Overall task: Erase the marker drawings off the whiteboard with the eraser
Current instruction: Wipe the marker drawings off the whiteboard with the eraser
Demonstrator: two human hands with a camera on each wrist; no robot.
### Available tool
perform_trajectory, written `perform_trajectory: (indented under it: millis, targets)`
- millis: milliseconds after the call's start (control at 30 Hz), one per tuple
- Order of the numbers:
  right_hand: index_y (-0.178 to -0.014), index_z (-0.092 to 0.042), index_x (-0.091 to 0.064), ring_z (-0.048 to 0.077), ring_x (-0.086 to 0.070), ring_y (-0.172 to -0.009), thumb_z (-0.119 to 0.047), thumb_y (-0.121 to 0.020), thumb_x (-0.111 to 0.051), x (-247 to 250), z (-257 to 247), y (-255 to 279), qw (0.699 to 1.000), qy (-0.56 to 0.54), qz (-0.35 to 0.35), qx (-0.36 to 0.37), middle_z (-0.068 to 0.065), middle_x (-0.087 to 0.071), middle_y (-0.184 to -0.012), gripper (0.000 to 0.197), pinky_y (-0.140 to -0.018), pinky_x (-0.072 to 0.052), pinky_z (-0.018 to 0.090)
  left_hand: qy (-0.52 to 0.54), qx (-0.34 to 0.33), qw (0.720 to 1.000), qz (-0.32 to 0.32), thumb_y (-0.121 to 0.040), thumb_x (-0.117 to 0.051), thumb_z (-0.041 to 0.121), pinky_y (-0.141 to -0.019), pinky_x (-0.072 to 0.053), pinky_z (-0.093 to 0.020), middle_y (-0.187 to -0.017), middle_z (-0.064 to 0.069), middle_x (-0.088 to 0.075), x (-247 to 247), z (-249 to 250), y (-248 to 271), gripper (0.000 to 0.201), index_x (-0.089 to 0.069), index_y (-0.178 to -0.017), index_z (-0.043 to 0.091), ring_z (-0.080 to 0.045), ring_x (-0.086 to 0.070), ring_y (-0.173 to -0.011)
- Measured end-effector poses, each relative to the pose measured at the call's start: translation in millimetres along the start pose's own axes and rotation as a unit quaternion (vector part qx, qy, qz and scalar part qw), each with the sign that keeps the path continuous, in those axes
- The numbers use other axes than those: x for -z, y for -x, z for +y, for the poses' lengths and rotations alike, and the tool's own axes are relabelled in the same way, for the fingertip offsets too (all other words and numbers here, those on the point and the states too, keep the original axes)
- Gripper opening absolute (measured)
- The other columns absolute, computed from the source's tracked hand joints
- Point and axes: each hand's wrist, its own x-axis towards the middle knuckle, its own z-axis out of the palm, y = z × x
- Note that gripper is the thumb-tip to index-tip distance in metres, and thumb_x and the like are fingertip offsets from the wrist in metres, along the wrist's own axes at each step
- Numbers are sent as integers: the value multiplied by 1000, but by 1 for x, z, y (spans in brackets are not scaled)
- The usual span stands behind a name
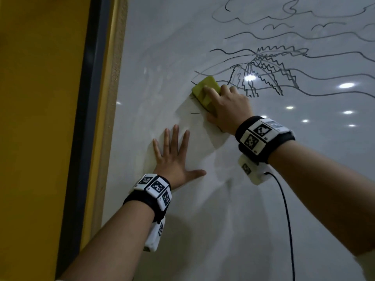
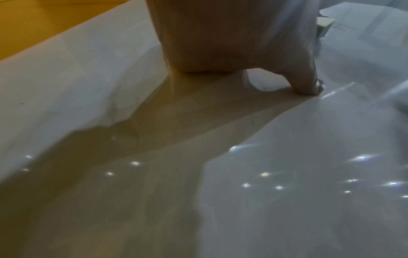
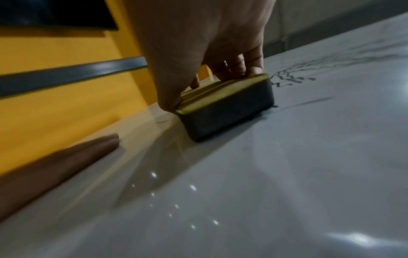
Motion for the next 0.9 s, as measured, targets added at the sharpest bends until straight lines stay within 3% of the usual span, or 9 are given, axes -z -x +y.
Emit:
perform_trajectory:
  millis: [167, 333, 433, 533, 633, 733, 900]
  targets:
    - [-147, -23, -26, 33, -49, -101, -43, -90, -52, -10, -8, 13, 996, 30, -8, 79, 19, -47, -121, 66, -72, -44, 40, 0, 5, 1000, 10, -69, -43, 81, -99, 29, -54, -131, 3, 55, 1, 3, 1, 116, 45, -126, 31, -21, 49, -124]
    - [-148, -30, -17, 34, -41, -116, -42, -93, -46, 7, -3, -12, 999, 17, -1, 33, 17, -38, -132, 64, -87, -41, 43, -10, 16, 1000, -8, -69, -43, 82, -99, 29, -53, -125, 3, 60, 3, 4, 0, 118, 47, -124, 30, -21, 50, -122]
    - [-149, -27, -17, 34, -42, -116, -44, -94, -44, 3, -14, -10, 1000, -8, -2, 20, 17, -38, -133, 64, -84, -43, 43, -14, 22, 1000, -10, -68, -43, 83, -98, 30, -53, -121, 4, 63, 3, 5, -2, 118, 49, -122, 30, -21, 51, -121]
    - [-149, -26, -15, 31, -43, -111, -45, -94, -44, -8, -19, 3, 998, 11, -11, 61, 16, -38, -132, 65, -82, -43, 40, -18, 20, 1000, -3, -67, -41, 84, -98, 29, -54, -122, 4, 63, 2, 4, -2, 118, 51, -119, 31, -21, 51, -120]
    - [-149, -29, -15, 31, -42, -114, -45, -93, -46, -3, -14, -6, 998, 23, -3, 65, 15, -37, -133, 66, -85, -43, 40, -28, 25, 999, -4, -68, -42, 83, -99, 28, -54, -131, 1, 58, 2, 5, -2, 118, 50, -120, 31, -23, 48, -125]
    - [-149, -29, -17, 33, -40, -118, -43, -92, -48, 3, -18, -17, 1000, -8, -7, 24, 15, -37, -134, 66, -87, -42, 42, -30, 32, 999, -8, -69, -43, 82, -102, 26, -55, -141, -4, 49, 2, 6, -3, 117, 47, -123, 29, -26, 42, -132]
    - [-149, -24, -17, 32, -44, -110, -43, -93, -46, -7, -26, 0, 999, -14, -8, 49, 17, -39, -131, 66, -79, -43, 40, -17, 26, 1000, 1, -68, -42, 83, -102, 26, -55, -127, 4, 60, 1, 5, -2, 118, 51, -119, 32, -22, 45, -129]
